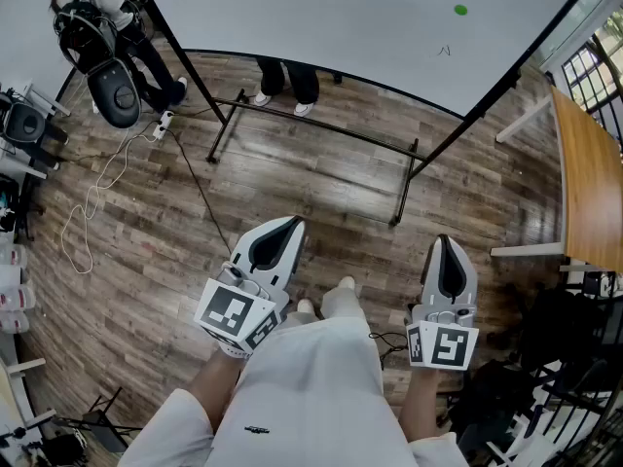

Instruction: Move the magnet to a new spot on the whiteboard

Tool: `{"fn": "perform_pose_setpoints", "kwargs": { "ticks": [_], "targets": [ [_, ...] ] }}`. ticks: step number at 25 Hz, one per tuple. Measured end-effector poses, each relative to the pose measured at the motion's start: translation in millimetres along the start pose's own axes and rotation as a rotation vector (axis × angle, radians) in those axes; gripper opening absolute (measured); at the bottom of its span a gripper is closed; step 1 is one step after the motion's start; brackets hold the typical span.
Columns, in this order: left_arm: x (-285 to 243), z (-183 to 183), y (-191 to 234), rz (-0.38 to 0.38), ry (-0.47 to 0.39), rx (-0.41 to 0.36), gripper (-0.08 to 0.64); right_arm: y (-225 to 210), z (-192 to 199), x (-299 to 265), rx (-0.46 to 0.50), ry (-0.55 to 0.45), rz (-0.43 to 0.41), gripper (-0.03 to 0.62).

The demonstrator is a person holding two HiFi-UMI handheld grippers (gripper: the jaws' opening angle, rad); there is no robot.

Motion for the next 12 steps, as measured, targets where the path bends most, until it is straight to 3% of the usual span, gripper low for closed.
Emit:
{"fn": "perform_pose_setpoints", "kwargs": {
  "ticks": [6, 12],
  "targets": [
    [13.7, -3.8, -52.7, -0.005, -0.014, -0.012, 0.006, -23.1, -6.0, 42.1, 0.003, 0.009, -0.007, 0.012],
    [3.4, -11.1, -80.2, -0.027, -0.044, -0.021, 0.006, -48.3, -2.8, 47.0, -0.031, -0.010, -0.043, 0.012]
  ]
}}
Point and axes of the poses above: the fingertips, and each gripper's own axes: x backward along the fingers, y to its left, z out of its underside, the point moved 9 cm from there along x, backward along the fingers, and after that the axes turned 13 degrees about -z, right-handed, at the moved point
